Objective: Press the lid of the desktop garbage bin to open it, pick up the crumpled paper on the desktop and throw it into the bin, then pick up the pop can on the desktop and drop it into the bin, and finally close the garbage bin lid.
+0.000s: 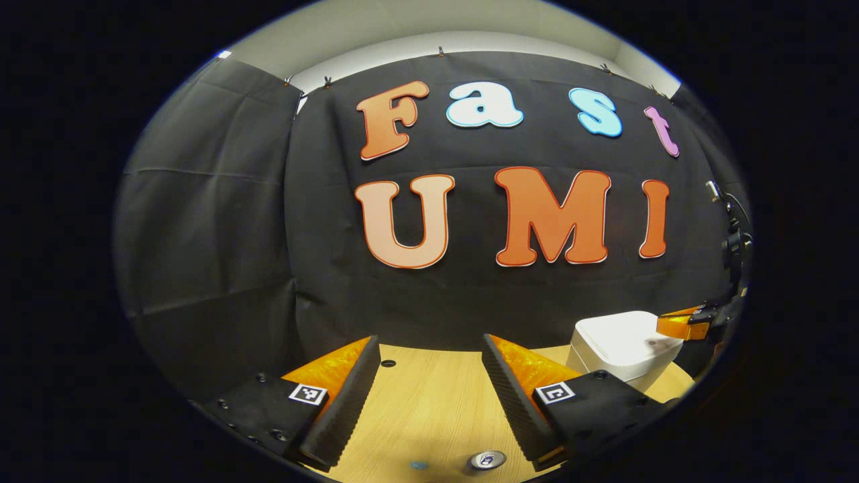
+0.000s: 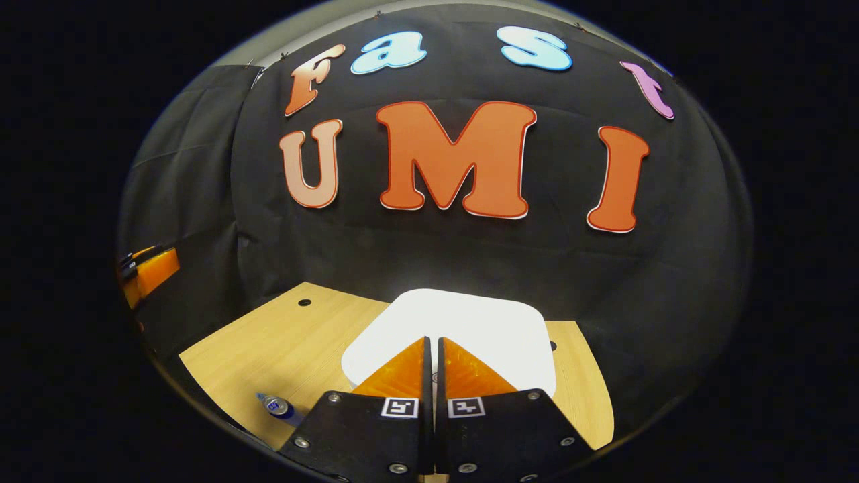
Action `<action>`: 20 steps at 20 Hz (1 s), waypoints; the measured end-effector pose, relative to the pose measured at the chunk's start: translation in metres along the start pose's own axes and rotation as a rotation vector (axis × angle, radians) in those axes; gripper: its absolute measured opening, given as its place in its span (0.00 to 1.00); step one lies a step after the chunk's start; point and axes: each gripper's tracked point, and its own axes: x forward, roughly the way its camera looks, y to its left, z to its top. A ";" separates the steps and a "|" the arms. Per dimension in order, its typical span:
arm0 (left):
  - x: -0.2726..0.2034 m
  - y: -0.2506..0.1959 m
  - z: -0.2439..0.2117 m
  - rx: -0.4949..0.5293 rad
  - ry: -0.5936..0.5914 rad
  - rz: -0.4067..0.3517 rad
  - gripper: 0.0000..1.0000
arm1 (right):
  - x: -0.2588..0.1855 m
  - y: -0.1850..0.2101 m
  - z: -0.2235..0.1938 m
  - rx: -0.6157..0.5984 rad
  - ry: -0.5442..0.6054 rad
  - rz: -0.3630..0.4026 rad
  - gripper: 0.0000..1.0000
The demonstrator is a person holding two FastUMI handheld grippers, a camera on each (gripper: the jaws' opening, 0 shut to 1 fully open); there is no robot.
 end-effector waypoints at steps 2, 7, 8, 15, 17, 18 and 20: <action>-0.002 -0.001 -0.002 0.006 0.006 0.009 0.97 | 0.004 0.005 -0.004 -0.014 0.020 0.019 0.01; -0.005 -0.006 -0.003 0.025 0.023 0.025 0.97 | 0.005 0.004 -0.022 -0.015 0.062 0.048 0.02; -0.005 -0.006 -0.004 0.028 0.026 0.029 0.97 | 0.007 0.004 -0.023 -0.012 0.065 0.052 0.02; -0.009 -0.017 -0.010 0.040 0.054 0.034 0.97 | 0.007 0.003 -0.026 -0.044 0.078 0.056 0.02; -0.010 -0.018 -0.011 0.049 0.054 0.035 0.99 | 0.007 0.005 -0.019 -0.076 0.030 0.054 0.01; -0.010 -0.018 -0.010 0.051 0.050 0.030 0.99 | 0.006 0.004 -0.014 -0.093 0.010 0.050 0.01; -0.011 -0.016 -0.008 0.054 0.042 0.024 0.98 | 0.006 0.004 -0.016 -0.149 0.021 0.049 0.01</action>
